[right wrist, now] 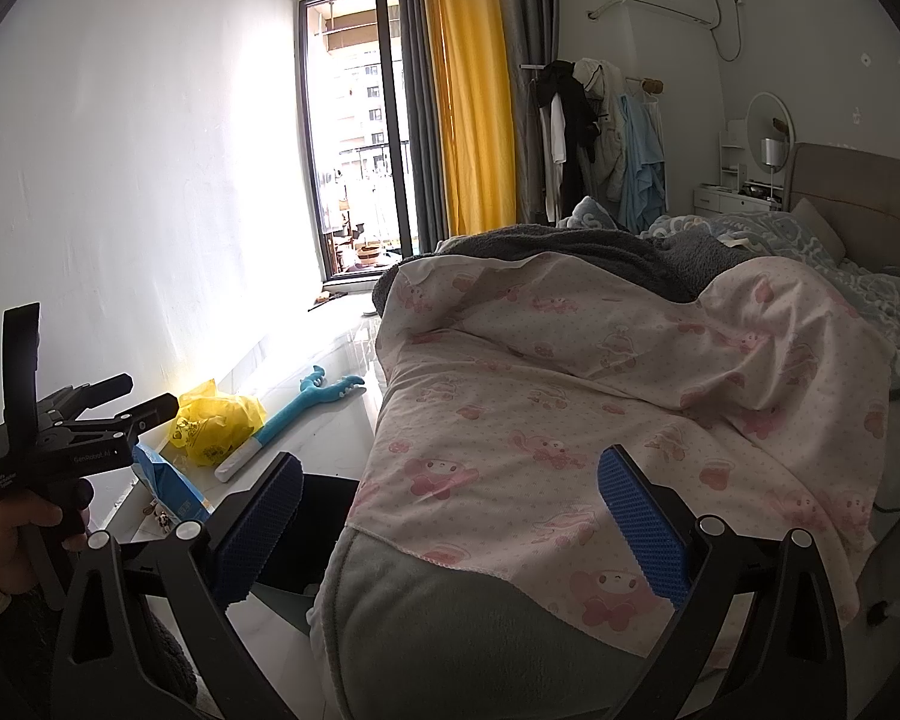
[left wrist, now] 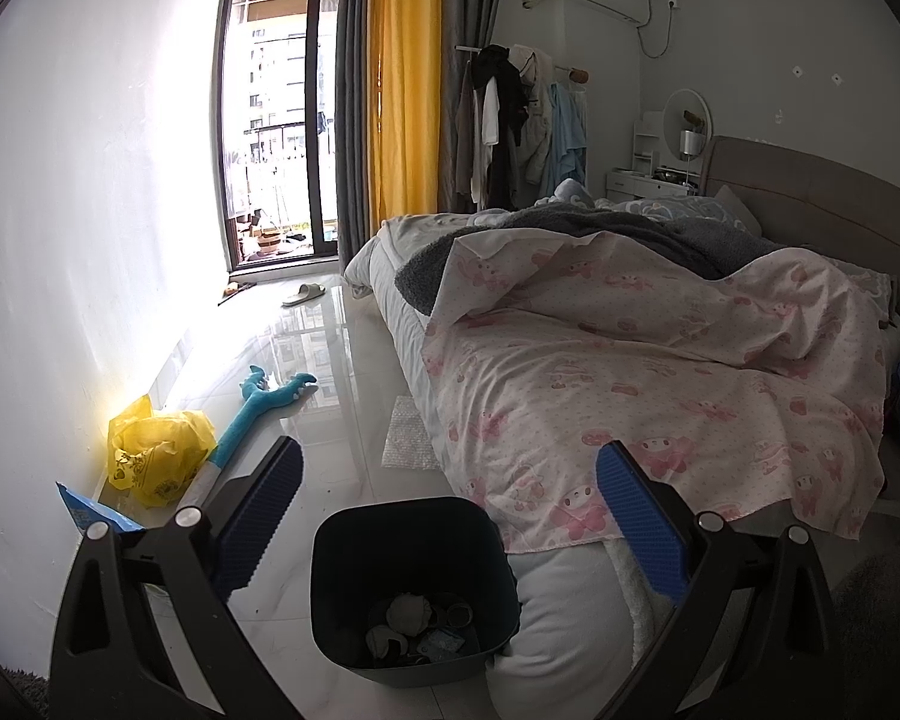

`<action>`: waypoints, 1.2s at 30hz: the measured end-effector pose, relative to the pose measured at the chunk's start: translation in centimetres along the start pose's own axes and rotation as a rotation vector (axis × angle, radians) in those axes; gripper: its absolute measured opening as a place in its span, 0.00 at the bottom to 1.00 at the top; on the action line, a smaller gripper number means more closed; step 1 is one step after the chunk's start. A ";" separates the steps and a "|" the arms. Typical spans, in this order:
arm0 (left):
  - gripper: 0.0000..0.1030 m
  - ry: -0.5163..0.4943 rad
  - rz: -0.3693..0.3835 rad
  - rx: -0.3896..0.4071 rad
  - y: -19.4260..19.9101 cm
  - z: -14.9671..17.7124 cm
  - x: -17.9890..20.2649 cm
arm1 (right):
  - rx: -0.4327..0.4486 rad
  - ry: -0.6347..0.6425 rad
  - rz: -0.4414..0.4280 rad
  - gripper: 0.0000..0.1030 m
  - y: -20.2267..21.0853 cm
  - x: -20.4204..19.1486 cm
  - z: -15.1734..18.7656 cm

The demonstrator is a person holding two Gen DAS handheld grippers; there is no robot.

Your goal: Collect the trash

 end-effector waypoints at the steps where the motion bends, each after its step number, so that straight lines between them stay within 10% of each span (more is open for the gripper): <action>1: 0.97 0.000 0.000 0.000 0.0 0.0 0.0 | 0.000 0.000 0.000 0.97 0.0 0.0 0.0; 36: 0.97 0.003 0.002 -0.005 0.3 -0.4 -0.1 | 0.000 0.000 0.000 0.97 0.0 0.0 0.0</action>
Point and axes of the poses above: each gripper's, at about its wrist camera, not at the fingertips, and y roughly against the way its jaws point, x to its right, z to its underside, the point moved 4 cm from there along -y, roughly the way its jaws point, and after that the axes turned 14 degrees about -x, right-handed, at the moved point
